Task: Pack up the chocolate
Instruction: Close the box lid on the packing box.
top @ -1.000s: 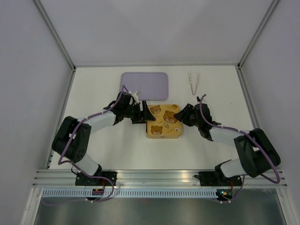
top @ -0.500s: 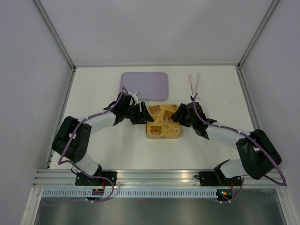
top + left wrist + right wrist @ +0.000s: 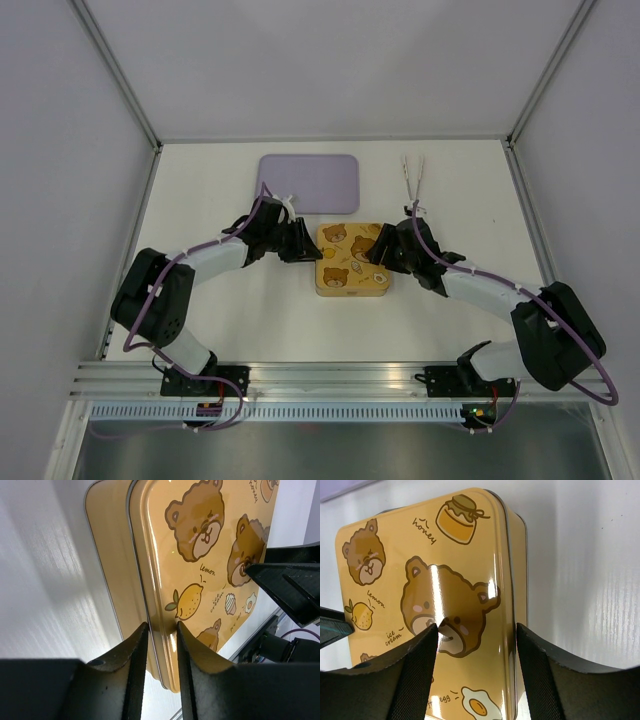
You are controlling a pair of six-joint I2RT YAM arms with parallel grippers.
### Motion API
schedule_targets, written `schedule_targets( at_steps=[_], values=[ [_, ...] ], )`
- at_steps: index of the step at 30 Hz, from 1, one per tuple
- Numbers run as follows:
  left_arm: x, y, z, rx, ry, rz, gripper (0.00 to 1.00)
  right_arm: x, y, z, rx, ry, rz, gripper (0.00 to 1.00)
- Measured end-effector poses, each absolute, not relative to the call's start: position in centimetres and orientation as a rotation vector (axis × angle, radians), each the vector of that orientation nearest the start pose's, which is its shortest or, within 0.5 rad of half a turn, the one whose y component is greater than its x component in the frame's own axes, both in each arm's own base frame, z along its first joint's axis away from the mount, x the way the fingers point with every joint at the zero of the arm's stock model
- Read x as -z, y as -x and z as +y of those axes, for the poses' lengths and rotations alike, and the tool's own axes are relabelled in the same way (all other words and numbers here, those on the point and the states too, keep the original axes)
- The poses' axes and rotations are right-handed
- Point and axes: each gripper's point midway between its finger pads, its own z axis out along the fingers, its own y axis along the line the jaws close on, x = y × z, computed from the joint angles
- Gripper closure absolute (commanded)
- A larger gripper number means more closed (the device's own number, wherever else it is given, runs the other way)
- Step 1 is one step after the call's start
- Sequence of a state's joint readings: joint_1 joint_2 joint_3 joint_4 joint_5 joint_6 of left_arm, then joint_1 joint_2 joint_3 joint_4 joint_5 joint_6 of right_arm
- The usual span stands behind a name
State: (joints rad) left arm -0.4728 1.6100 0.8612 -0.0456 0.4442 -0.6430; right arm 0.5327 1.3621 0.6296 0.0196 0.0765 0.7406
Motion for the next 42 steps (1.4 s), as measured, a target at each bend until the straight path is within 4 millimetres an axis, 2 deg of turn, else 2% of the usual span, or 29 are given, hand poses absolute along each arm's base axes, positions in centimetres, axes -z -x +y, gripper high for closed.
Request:
schedule_targets(
  at_steps=[10, 14, 16, 21, 23, 27, 32, 34, 42],
  values=[
    [-6.9, -30.0, -25.6, 0.967, 0.010, 2.535, 0.68, -7.1, -29.6, 18.4, -0.498, -0.244, 2.342, 0.31],
    [-6.9, -30.0, -25.5, 0.963, 0.012, 2.535, 0.66, -9.1, -30.3, 18.2, -0.475, -0.211, 2.307, 0.32],
    [-6.9, -30.0, -25.5, 0.962, 0.013, 2.537, 0.65, -10.9, -31.1, 18.4, -0.478, -0.196, 2.268, 0.39],
    [-6.8, -30.0, -25.5, 0.960, 0.014, 2.540, 0.65, -13.8, -32.7, 19.1, -0.491, -0.155, 2.203, 0.77],
    [-6.8, -30.0, -25.5, 0.960, 0.014, 2.541, 0.64, -14.2, -33.5, 19.5, -0.485, -0.149, 2.194, 0.81],
    [-6.9, -30.0, -25.5, 0.960, 0.014, 2.540, 0.64, -12.7, -34.9, 19.9, -0.441, -0.145, 2.221, 0.84],
    [-7.0, -30.1, -25.5, 0.956, 0.016, 2.540, 0.64, -7.6, -36.3, 19.7, -0.327, -0.155, 2.327, 0.86],
    [-7.2, -30.4, -25.5, 0.945, 0.020, 2.531, 0.64, -8.0, -37.2, 20.0, -0.336, -0.161, 2.301, 0.86],
    [-7.0, -30.5, -25.3, 0.927, 0.028, 2.534, 0.64, -8.1, -37.5, 20.1, -0.348, -0.162, 2.291, 0.85]
  ],
)
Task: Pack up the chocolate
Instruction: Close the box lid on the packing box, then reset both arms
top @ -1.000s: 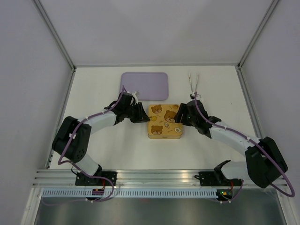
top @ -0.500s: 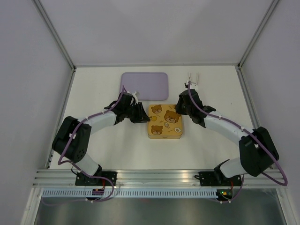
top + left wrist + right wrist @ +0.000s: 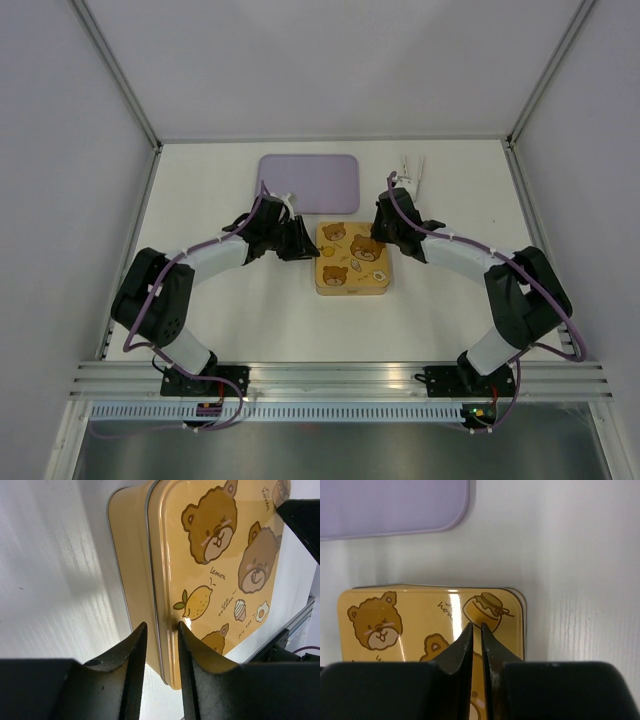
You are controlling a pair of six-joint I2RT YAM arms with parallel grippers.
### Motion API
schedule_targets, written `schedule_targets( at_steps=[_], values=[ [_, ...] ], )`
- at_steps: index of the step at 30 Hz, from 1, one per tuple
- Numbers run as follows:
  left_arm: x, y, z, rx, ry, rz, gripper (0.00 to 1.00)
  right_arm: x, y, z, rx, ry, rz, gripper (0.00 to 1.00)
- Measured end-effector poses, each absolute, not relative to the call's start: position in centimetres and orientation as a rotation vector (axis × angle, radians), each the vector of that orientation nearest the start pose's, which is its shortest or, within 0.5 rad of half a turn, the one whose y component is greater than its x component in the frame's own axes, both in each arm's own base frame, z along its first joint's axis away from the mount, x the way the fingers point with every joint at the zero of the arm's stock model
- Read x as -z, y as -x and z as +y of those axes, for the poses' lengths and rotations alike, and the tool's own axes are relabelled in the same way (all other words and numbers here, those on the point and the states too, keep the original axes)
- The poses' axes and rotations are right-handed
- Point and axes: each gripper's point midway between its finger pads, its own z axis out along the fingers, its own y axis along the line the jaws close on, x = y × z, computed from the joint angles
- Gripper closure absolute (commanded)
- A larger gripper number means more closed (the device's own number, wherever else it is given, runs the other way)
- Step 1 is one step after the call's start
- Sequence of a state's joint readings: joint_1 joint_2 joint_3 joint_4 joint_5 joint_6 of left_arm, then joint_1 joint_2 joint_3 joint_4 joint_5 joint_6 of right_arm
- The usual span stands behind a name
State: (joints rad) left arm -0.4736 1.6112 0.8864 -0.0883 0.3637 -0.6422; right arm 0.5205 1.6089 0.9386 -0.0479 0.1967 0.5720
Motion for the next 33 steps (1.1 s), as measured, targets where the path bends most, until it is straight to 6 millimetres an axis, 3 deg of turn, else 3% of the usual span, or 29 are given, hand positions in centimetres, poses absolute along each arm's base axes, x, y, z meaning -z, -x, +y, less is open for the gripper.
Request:
schedule_targets(
  at_steps=[4, 8, 13, 17, 20, 24, 28, 33],
  values=[
    [-7.1, -30.8, -25.1, 0.896, 0.042, 2.540, 0.63, -8.8, -36.7, 20.0, -0.358, -0.124, 2.304, 0.85],
    [-8.0, -31.5, -24.8, 0.859, 0.055, 2.532, 0.62, -11.7, -36.1, 20.2, -0.407, -0.080, 2.257, 0.85],
    [-11.8, -33.4, -25.3, 0.853, 0.033, 2.440, 0.60, -15.6, -35.0, 20.4, -0.473, -0.048, 2.166, 0.85],
    [-15.3, -34.9, -26.7, 0.890, -0.021, 2.350, 0.63, -15.4, -34.2, 20.3, -0.479, -0.032, 2.163, 0.86],
    [-16.4, -35.8, -28.0, 0.914, -0.055, 2.321, 0.66, -13.9, -34.2, 20.5, -0.474, -0.019, 2.190, 0.87],
    [-13.8, -37.0, -28.9, 0.896, -0.057, 2.378, 0.70, -10.8, -34.7, 20.8, -0.447, -0.013, 2.250, 0.89],
    [-7.9, -37.0, -29.0, 0.849, -0.032, 2.518, 0.72, -7.6, -34.9, 21.0, -0.428, -0.039, 2.300, 0.91],
    [-7.8, -37.4, -29.4, 0.873, -0.034, 2.497, 0.76, -7.6, -35.2, 21.3, -0.474, -0.092, 2.259, 0.92]
  ],
)
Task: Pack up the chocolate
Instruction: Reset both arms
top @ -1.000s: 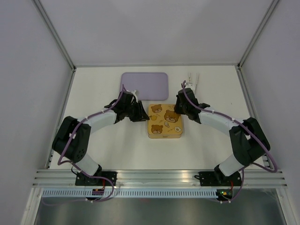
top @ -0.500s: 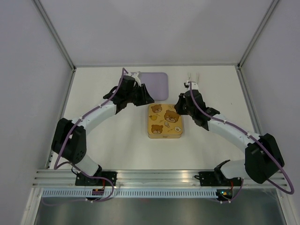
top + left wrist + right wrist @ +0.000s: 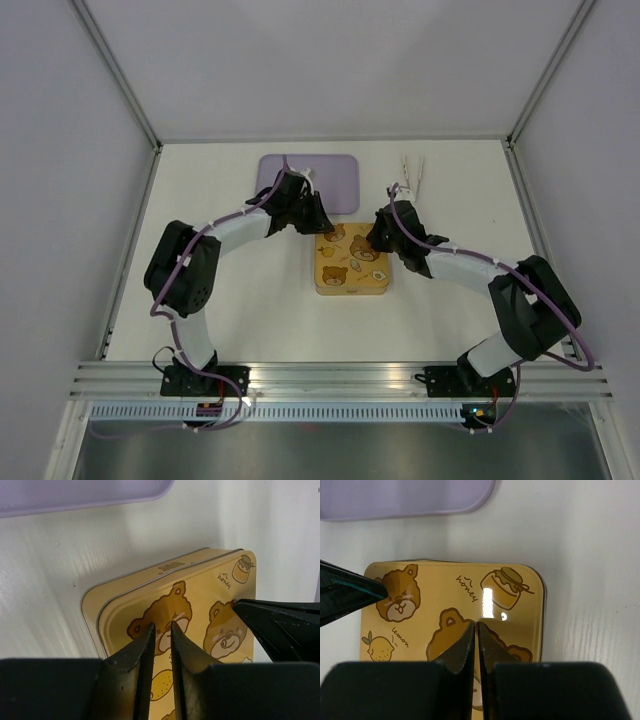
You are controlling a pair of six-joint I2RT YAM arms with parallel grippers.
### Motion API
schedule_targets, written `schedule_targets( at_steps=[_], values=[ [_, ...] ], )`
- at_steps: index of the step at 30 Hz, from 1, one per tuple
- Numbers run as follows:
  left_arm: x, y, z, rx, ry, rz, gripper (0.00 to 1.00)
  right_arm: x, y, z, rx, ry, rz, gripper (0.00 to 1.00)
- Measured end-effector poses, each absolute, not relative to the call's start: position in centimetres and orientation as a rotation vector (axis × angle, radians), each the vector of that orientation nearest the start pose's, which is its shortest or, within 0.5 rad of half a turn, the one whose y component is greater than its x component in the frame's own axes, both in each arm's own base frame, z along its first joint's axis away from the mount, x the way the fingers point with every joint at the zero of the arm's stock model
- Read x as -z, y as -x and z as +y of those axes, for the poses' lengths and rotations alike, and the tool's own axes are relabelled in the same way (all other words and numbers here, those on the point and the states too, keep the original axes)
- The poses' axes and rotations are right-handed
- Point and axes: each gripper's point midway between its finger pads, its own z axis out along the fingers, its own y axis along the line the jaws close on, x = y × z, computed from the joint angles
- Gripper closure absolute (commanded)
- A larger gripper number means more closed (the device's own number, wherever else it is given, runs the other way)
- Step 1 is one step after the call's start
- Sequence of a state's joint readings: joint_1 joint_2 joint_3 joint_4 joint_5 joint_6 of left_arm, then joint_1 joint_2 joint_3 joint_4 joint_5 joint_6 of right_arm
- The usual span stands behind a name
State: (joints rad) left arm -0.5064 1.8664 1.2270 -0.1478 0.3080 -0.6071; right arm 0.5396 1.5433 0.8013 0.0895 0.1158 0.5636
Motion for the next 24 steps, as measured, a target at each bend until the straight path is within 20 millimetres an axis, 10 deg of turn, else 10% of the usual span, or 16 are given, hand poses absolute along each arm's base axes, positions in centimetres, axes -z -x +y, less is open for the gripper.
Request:
schedule_targets(
  at_steps=[10, 14, 15, 18, 21, 22, 24],
  values=[
    [-8.7, -36.7, -28.5, 0.834, -0.030, 2.499, 0.71, -8.4, -34.9, 20.6, -0.429, -0.080, 2.272, 0.91],
    [-12.7, -36.1, -26.9, 0.770, -0.032, 2.439, 0.47, -12.3, -34.3, 19.0, -0.380, -0.081, 2.214, 0.87],
    [-14.6, -35.8, -26.3, 0.762, -0.032, 2.399, 0.27, -13.9, -34.2, 18.5, -0.375, -0.090, 2.177, 0.85],
    [-21.7, -34.3, -23.8, 0.733, -0.020, 2.210, 0.01, -18.5, -33.3, 16.6, -0.361, -0.137, 2.066, 0.63],
    [-27.6, -31.6, -19.5, 0.666, 0.072, 2.015, 0.00, -22.7, -31.4, 13.6, -0.338, -0.236, 1.934, 0.31],
    [-28.8, -30.5, -17.7, 0.634, 0.118, 1.964, 0.00, -23.9, -30.5, 12.3, -0.331, -0.276, 1.887, 0.06],
    [-29.7, -28.4, -14.1, 0.559, 0.238, 1.890, 0.00, -25.3, -28.5, 9.6, -0.307, -0.367, 1.811, 0.02]
  ],
)
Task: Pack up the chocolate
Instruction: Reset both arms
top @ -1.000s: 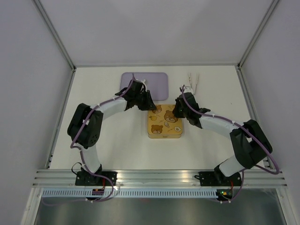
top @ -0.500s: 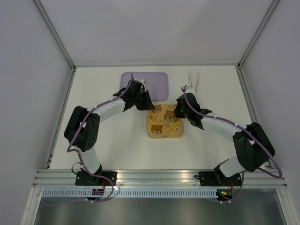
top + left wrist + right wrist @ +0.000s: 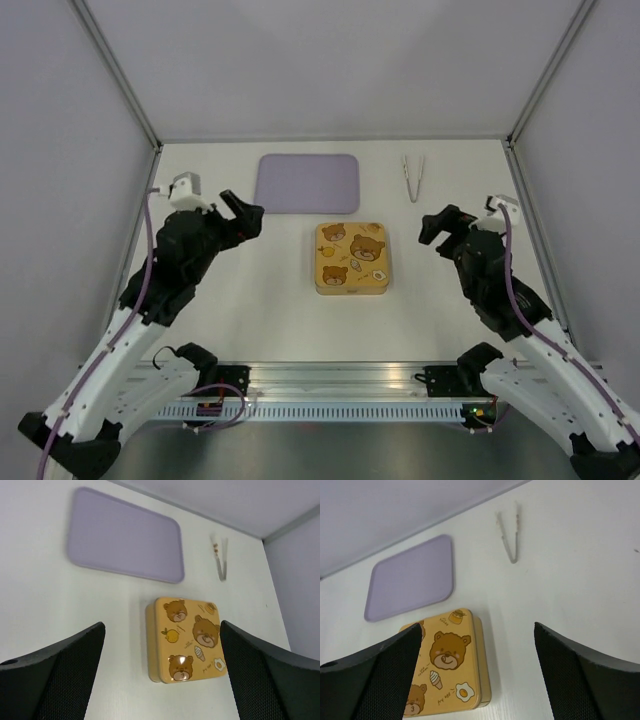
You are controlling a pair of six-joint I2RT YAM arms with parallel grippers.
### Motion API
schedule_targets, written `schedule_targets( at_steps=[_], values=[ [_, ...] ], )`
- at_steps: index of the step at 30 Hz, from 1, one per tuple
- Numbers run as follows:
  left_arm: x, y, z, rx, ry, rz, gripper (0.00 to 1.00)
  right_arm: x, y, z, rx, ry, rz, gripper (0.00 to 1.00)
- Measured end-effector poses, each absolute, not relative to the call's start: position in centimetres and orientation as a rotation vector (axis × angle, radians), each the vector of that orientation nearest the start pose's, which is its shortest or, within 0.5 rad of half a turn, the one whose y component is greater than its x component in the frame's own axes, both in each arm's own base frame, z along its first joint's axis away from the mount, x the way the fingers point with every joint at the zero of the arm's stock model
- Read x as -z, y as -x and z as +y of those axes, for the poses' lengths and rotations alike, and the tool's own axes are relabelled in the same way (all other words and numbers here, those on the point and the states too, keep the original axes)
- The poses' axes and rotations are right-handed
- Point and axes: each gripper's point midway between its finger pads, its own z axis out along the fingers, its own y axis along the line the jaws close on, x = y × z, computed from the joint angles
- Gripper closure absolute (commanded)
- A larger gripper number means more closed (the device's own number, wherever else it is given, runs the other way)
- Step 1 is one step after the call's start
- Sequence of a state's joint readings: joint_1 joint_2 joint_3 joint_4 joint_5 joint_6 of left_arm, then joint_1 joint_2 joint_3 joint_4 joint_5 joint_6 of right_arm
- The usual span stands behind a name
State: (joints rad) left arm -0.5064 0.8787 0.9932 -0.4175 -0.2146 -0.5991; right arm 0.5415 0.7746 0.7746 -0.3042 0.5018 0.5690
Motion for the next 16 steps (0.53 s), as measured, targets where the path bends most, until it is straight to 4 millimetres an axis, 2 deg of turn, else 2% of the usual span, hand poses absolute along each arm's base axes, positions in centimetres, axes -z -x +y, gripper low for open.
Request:
schedule_targets(
  at_steps=[2, 4, 8, 11, 16],
  values=[
    [-29.4, -26.6, -11.2, 0.501, 0.353, 1.845, 0.00, -25.5, -26.8, 7.4, -0.279, -0.433, 1.765, 0.02],
    [-27.8, -25.2, -8.6, 0.438, 0.455, 1.820, 0.00, -25.4, -25.2, 5.3, -0.257, -0.510, 1.718, 0.02],
    [-22.4, -22.9, -5.0, 0.297, 0.603, 1.857, 0.00, -23.4, -23.0, 2.6, -0.177, -0.591, 1.713, 0.02],
    [-19.9, -21.7, -3.5, 0.213, 0.662, 1.893, 0.00, -22.4, -22.2, 1.5, -0.131, -0.611, 1.726, 0.02],
    [-19.3, -21.2, -2.5, 0.164, 0.709, 1.890, 0.00, -21.9, -21.9, 1.2, -0.105, -0.610, 1.739, 0.02]
  ],
)
